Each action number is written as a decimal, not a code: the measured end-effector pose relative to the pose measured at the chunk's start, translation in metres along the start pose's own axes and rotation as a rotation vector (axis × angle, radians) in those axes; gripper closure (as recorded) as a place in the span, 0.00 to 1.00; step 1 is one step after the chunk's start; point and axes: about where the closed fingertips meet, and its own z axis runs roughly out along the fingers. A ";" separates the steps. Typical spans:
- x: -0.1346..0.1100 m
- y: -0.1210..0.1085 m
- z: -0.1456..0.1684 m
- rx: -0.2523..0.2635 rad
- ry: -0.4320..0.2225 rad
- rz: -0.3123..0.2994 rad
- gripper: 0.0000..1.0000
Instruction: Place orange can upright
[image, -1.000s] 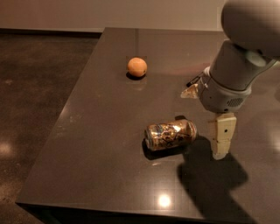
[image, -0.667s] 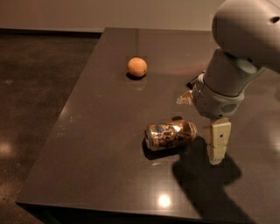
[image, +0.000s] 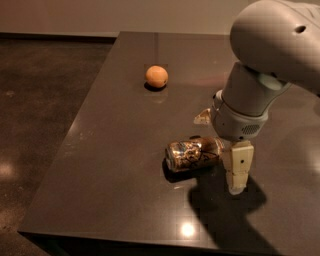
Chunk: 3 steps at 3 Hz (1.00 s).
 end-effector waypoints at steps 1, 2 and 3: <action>-0.008 -0.001 0.001 0.010 -0.006 0.012 0.00; -0.015 -0.002 0.003 0.015 -0.010 0.018 0.15; -0.019 -0.002 0.005 0.013 -0.007 0.019 0.38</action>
Offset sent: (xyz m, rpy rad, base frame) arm -0.0030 0.0241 0.0003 0.0216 -0.0110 -0.0302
